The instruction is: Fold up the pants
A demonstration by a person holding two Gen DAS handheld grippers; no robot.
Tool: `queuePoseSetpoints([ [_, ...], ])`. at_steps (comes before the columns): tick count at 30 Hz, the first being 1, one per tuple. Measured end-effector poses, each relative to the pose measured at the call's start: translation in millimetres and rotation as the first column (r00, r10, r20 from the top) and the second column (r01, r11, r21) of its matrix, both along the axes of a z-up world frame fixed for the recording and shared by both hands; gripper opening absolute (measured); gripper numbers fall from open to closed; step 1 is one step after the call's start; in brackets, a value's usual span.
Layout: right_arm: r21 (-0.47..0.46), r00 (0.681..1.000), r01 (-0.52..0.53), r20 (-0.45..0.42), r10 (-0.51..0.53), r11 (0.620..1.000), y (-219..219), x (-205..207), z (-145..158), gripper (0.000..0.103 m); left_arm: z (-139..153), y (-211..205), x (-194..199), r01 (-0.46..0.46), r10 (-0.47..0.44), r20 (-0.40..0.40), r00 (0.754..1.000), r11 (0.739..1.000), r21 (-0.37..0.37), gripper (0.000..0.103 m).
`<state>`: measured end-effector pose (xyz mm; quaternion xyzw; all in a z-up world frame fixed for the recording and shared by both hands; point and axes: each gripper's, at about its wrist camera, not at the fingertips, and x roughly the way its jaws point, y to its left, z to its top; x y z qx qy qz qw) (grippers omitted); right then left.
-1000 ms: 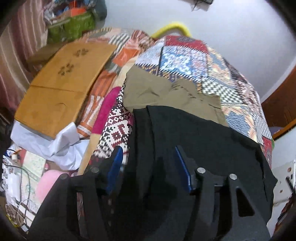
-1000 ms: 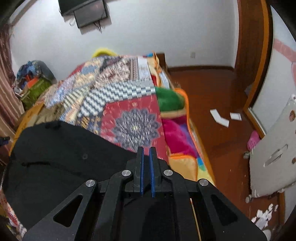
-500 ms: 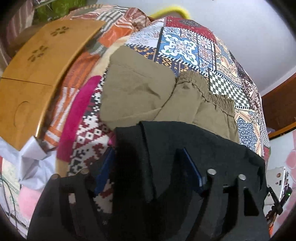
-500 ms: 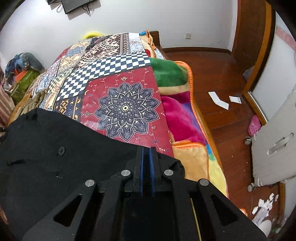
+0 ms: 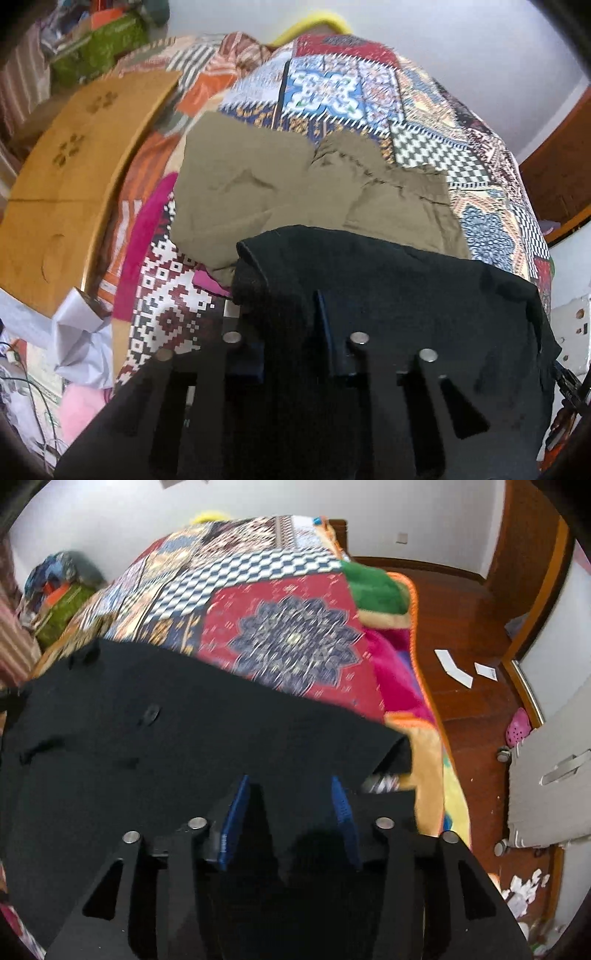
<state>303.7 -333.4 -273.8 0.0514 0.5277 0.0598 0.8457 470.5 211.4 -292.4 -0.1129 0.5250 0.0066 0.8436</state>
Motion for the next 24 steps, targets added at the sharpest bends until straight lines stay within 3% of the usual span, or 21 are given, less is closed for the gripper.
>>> queuePoseSetpoints([
  [5, -0.011, 0.999, -0.041, -0.021, 0.041, 0.999, 13, -19, 0, 0.059, 27, -10, -19, 0.014, -0.014, 0.068, 0.998, 1.0, 0.006, 0.013],
  [9, -0.038, 0.996, -0.077, -0.037, 0.076, 0.996, 24, -29, -2, 0.073, 48, -18, -38, 0.029, -0.029, 0.12, 0.992, 1.0, 0.009, 0.012],
  [20, -0.193, 0.999, -0.047, 0.01, 0.05, 0.98, 30, -21, -4, 0.07, 60, -32, -58, 0.055, -0.062, 0.144, 0.988, 0.997, 0.054, 0.012],
  [23, -0.225, 0.998, -0.039, 0.045, 0.051, 0.974, 31, -18, 0, 0.068, 58, -32, -57, 0.054, -0.063, 0.14, 0.988, 0.996, 0.064, 0.012],
  [24, -0.233, 0.997, -0.053, 0.047, 0.066, 0.971, 32, -16, 0, 0.062, 56, -33, -58, 0.054, -0.063, 0.139, 0.988, 0.996, 0.066, 0.012],
])
